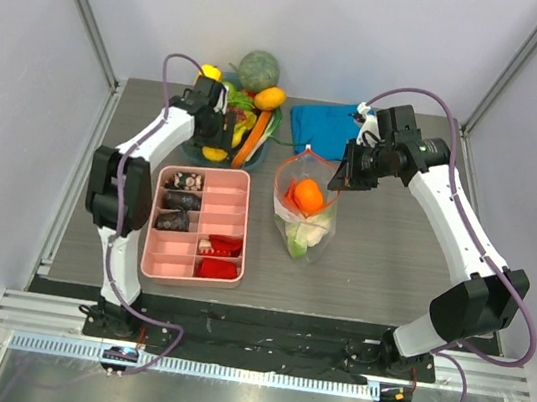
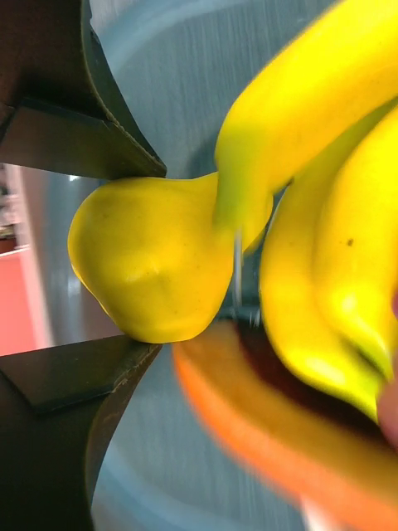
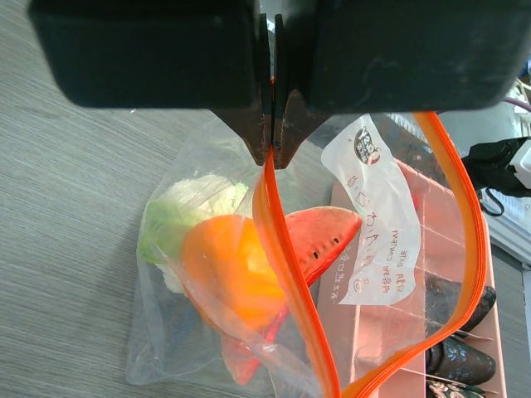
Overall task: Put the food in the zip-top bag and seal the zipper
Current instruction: Pick up the fake fruit from the bin, then place the fake fruit in the zipper food storage bag.
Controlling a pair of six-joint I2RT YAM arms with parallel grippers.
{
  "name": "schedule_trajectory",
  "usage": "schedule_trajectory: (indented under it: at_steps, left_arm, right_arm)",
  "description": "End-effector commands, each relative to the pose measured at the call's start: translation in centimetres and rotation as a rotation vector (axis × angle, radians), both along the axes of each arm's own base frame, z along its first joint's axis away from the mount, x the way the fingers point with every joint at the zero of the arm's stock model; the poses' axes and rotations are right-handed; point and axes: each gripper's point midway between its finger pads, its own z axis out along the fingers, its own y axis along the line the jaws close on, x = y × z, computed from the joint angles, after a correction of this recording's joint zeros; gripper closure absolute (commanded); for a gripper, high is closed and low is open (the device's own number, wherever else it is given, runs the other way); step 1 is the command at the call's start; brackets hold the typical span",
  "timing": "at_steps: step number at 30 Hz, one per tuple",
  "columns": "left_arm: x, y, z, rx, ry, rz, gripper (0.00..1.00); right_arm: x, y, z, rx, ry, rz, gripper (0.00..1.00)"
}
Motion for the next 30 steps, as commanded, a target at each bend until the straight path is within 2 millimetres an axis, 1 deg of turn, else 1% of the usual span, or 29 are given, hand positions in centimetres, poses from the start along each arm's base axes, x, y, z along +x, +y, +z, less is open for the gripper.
schedule_trajectory:
  at_steps: [1, 2, 3, 5, 6, 7, 8, 9, 10, 11, 12, 13, 14, 16, 17, 19, 20, 22, 23, 24, 25, 26, 28, 30]
  left_arm:
    - [0.2, -1.6, 10.8, -0.128, -0.206, -0.032, 0.46]
    - [-0.2, -1.9, 11.7, -0.151, -0.212, -0.038, 0.46]
    - [-1.0, -3.2, 13.3, -0.209, -0.222, -0.069, 0.46]
    - [-2.1, -5.0, 15.8, -0.279, -0.25, -0.111, 0.46]
    - [-3.1, -6.2, 18.1, -0.341, -0.273, -0.142, 0.44]
    - [-4.1, -8.0, 19.3, -0.38, -0.281, -0.188, 0.43]
    - [-4.6, -9.0, 21.2, -0.409, -0.312, -0.213, 0.42]
    - [-5.7, -10.1, 23.2, -0.44, -0.342, -0.244, 0.4]
    - [-6.9, -12.0, 24.2, -0.455, -0.357, -0.292, 0.39]
    - [-7.7, -13.2, 26.0, -0.471, -0.397, -0.327, 0.38]
    - [-8.5, -14.0, 27.3, -0.482, -0.424, -0.354, 0.36]
    - [-9.9, -15.9, 28.1, -0.486, -0.443, -0.401, 0.36]
    - [-10.4, -16.6, 28.9, -0.492, -0.461, -0.419, 0.35]
    - [-11.5, -18.1, 29.1, -0.49, -0.468, -0.456, 0.34]
    - [-12.4, -19.3, 28.9, -0.494, -0.458, -0.489, 0.34]
    - [-12.8, -20.4, 27.7, -0.479, -0.433, -0.506, 0.34]
    - [-13.4, -21.3, 27.2, -0.481, -0.414, -0.525, 0.35]
    - [-14.1, -22.0, 25.8, -0.479, -0.367, -0.551, 0.35]
    - [-14.9, -22.6, 25.4, -0.483, -0.348, -0.575, 0.36]
    - [-15.3, -22.8, 24.5, -0.48, -0.319, -0.583, 0.36]
    - [-16.1, -23.1, 24.3, -0.486, -0.305, -0.605, 0.36]
    - [-16.9, -23.6, 23.8, -0.484, -0.288, -0.628, 0.33]
    - [-18.1, -23.6, 22.7, -0.469, -0.245, -0.658, 0.29]
    - [-18.8, -23.8, 22.3, -0.469, -0.221, -0.677, 0.23]
  right_arm:
    - [0.7, 0.2, 1.3, 0.006, -0.063, 0.009, 0.99]
    - [0.7, 0.2, 1.3, 0.007, -0.064, 0.009, 0.99]
    - [0.7, 0.2, 1.3, 0.007, -0.064, 0.009, 0.99]
    - [0.7, 0.2, 1.4, 0.007, -0.065, 0.009, 0.99]
    - [0.7, 0.2, 1.4, 0.008, -0.067, 0.008, 0.99]
    - [0.7, 0.2, 1.4, 0.008, -0.066, 0.007, 0.99]
    - [0.7, 0.2, 1.4, 0.009, -0.067, 0.006, 0.99]
    - [0.8, 0.2, 1.4, 0.008, -0.066, 0.005, 0.99]
    - [0.8, 0.2, 1.4, 0.009, -0.066, 0.003, 0.99]
    - [0.9, 0.2, 1.4, 0.008, -0.068, 0.002, 0.99]
    - [0.9, 0.2, 1.5, 0.009, -0.07, 0.002, 0.99]
    - [0.8, 0.2, 1.4, 0.011, -0.064, 0.001, 0.99]
    - [0.9, 0.2, 1.4, 0.008, -0.067, 0.0, 0.99]
    - [0.8, 0.2, 1.5, 0.011, -0.066, -0.001, 0.99]
    - [0.9, 0.2, 1.6, 0.012, -0.069, -0.003, 0.99]
    - [0.9, 0.2, 1.6, 0.01, -0.072, -0.002, 0.99]
    - [0.9, 0.2, 1.6, 0.009, -0.071, -0.002, 0.99]
    - [0.8, 0.1, 1.6, 0.005, -0.074, -0.003, 0.99]
    - [0.8, 0.0, 1.6, 0.002, -0.077, -0.002, 0.99]
    - [0.8, 0.0, 1.6, 0.0, -0.078, -0.003, 0.99]
    - [0.8, -0.1, 1.5, -0.002, -0.076, -0.004, 0.99]
    - [0.8, -0.1, 1.4, -0.004, -0.076, -0.003, 0.99]
    - [0.8, -0.1, 1.4, -0.004, -0.074, -0.003, 0.99]
    - [0.8, -0.1, 1.3, -0.004, -0.075, 0.0, 0.99]
